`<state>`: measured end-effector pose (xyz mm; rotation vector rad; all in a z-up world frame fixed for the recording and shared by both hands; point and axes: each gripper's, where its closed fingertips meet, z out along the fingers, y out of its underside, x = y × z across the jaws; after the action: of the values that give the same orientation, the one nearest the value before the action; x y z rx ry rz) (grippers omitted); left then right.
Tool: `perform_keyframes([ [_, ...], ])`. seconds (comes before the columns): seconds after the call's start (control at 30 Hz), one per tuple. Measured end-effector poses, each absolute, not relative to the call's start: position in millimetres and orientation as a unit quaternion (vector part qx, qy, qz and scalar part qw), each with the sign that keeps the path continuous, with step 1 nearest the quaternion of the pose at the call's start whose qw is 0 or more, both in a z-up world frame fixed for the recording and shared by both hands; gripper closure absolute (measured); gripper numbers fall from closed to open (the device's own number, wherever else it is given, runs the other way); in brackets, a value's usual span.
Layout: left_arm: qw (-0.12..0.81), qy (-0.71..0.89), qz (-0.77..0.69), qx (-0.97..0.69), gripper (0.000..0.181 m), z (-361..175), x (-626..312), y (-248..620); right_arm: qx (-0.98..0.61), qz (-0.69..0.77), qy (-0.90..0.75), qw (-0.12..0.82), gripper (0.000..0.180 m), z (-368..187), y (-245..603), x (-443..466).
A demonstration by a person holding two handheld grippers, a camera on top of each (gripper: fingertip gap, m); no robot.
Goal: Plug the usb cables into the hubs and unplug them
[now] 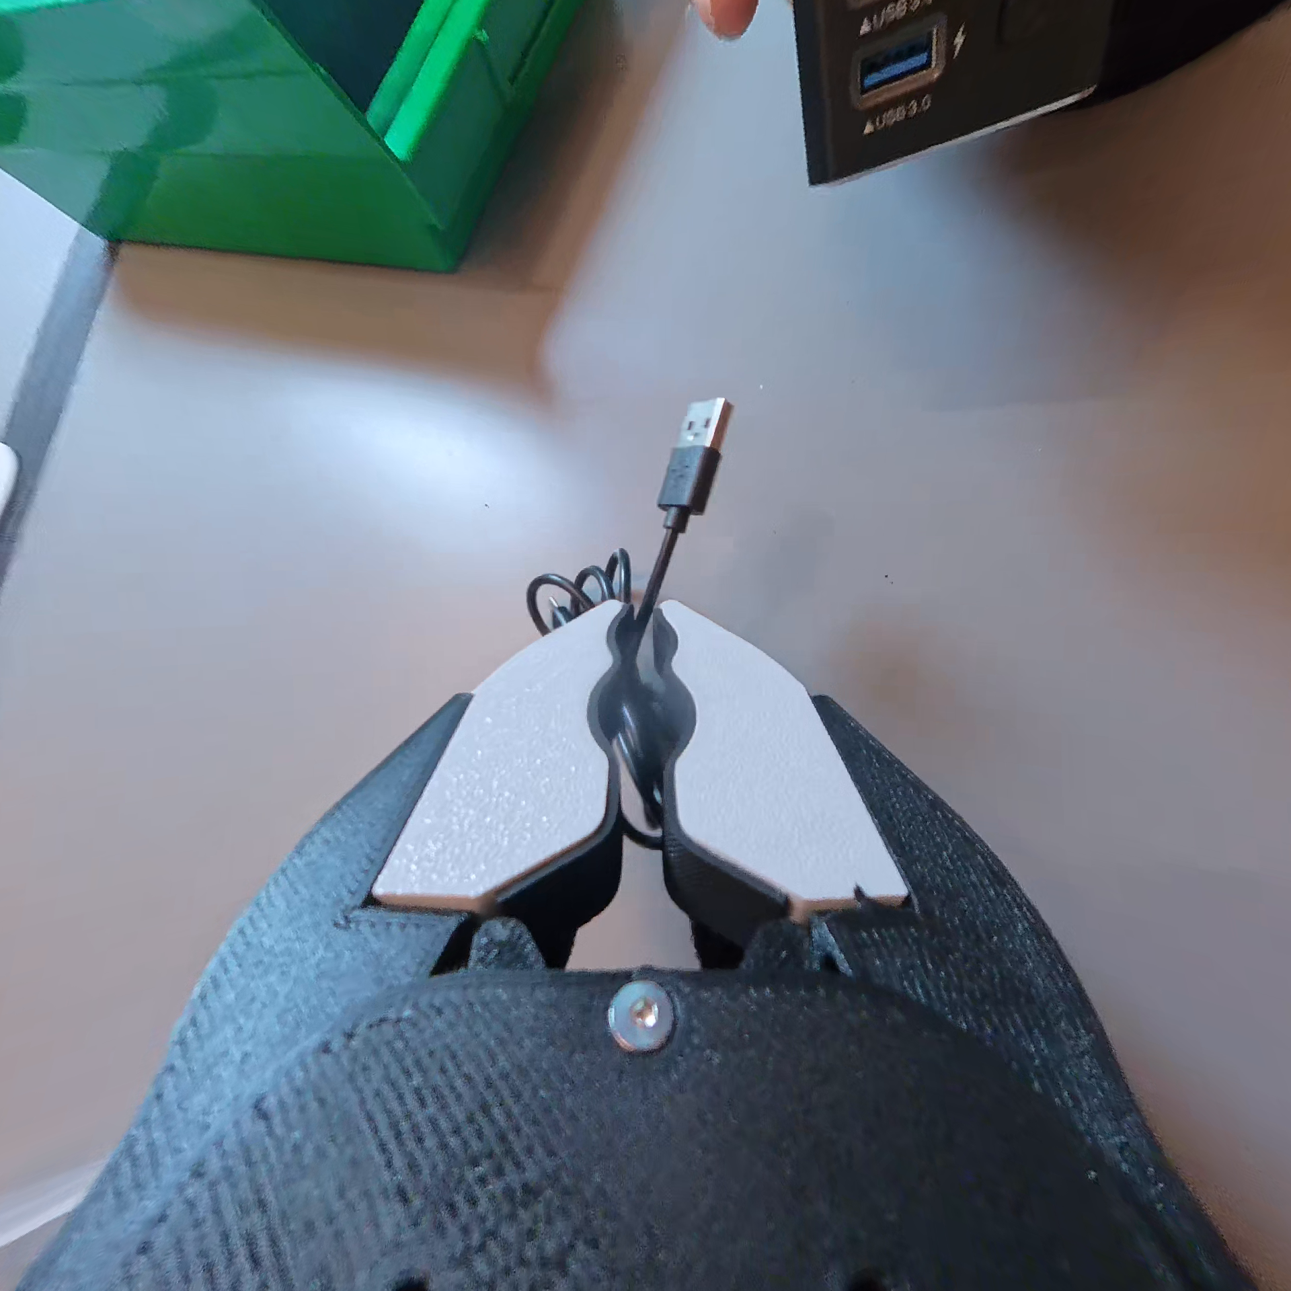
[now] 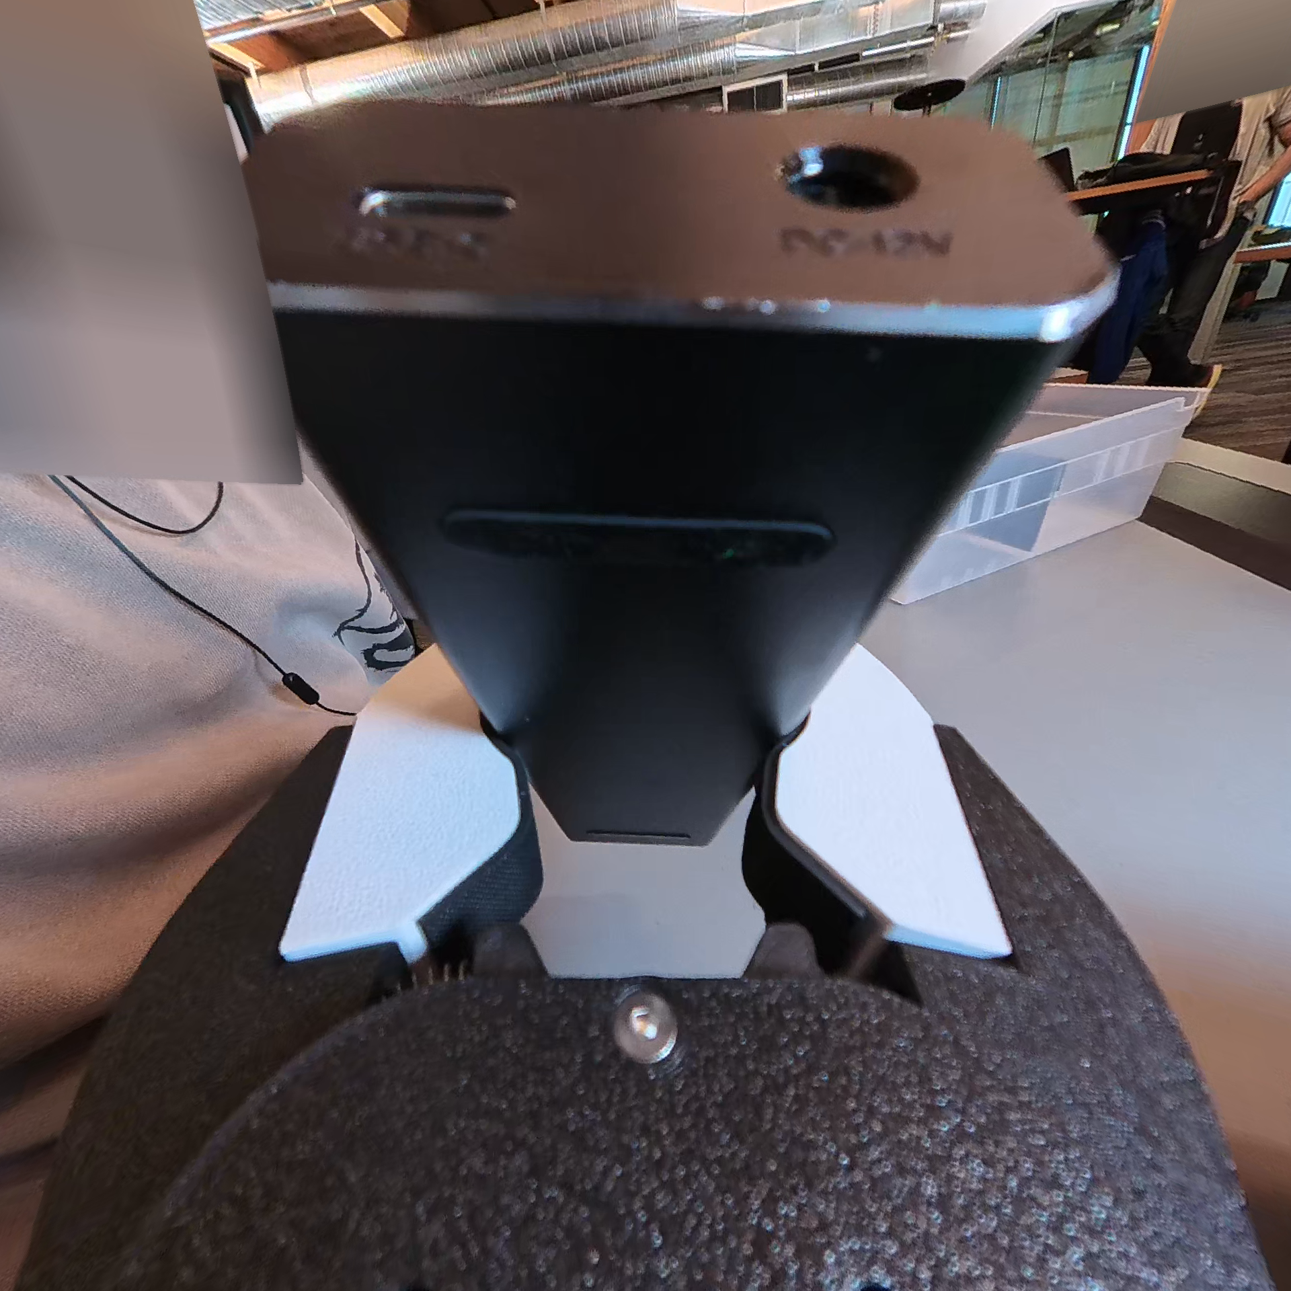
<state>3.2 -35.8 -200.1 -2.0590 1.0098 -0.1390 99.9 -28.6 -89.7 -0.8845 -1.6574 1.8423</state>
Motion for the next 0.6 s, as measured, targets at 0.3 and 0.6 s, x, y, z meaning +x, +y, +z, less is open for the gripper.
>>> perform_keyframes([
  [0.3, 0.352, 0.362, -0.430, -0.748, 0.171, -100, 26, -97, -0.330, 0.699, -0.581, 0.255, 0.108, -73, -11, 106],
  [0.6, 0.299, 0.274, -0.227, -0.886, 0.159, -193, -24, -32, -0.340, 0.683, -0.588, 0.268, 0.108, -76, -11, 104],
])
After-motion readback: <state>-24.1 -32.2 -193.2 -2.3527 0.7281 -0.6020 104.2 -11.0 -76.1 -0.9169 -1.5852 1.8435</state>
